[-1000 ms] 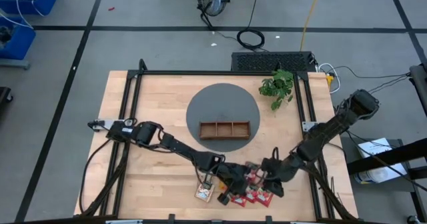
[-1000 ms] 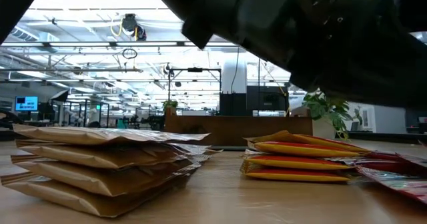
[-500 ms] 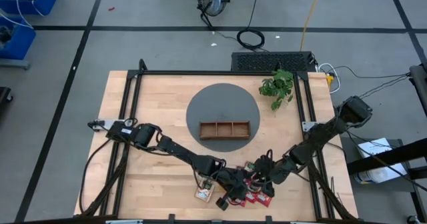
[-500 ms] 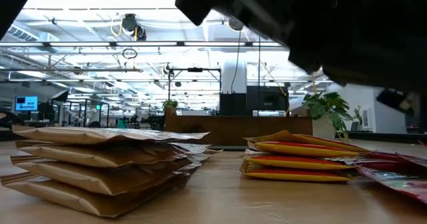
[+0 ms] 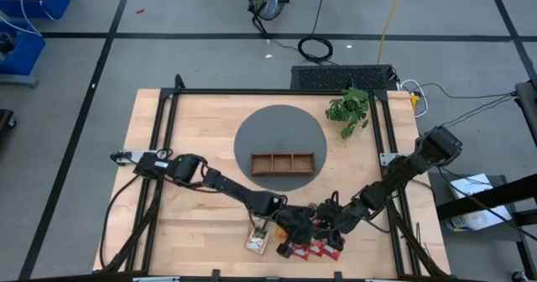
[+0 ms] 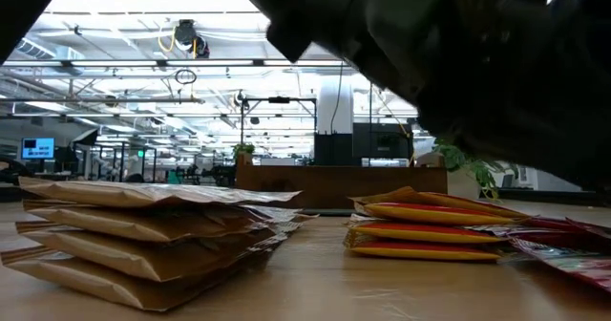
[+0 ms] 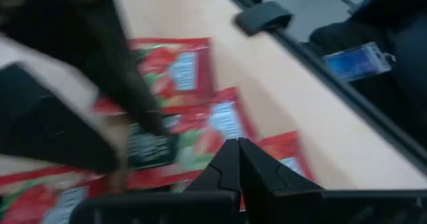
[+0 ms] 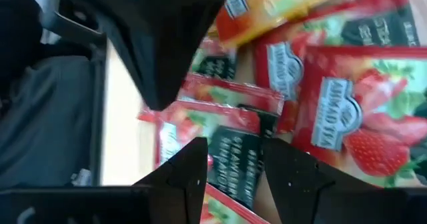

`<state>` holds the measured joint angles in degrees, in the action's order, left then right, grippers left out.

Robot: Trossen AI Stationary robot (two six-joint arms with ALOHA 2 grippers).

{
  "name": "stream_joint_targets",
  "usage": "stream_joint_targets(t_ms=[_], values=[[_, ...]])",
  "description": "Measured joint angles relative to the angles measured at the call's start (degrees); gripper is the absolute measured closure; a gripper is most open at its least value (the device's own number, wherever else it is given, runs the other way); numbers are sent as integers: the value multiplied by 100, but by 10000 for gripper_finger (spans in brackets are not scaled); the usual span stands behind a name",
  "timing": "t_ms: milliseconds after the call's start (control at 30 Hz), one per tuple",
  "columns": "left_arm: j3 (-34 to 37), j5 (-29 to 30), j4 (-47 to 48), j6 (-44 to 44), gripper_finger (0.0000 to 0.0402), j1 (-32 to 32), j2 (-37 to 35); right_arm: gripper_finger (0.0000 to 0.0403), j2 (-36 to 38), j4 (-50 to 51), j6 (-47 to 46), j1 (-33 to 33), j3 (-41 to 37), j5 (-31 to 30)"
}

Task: Pick & Place Tea
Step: Put the red tea bag into the right slot of the wooden organizer

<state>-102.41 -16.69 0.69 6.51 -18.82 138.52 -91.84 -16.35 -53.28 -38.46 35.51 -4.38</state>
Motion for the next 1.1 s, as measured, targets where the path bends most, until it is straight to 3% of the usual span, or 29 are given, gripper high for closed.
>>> stream_joint_targets(t_ms=[600,800,1100], values=[[9,-66,-220,-272,393,316,247,270,-441,-139,159,27,8,-91],[9,45,-219,-196,398,327,235,270,-149,-1,268,125,-8,-178],[7,164,-145,323,371,306,-97,270,813,584,702,125,-11,-523]])
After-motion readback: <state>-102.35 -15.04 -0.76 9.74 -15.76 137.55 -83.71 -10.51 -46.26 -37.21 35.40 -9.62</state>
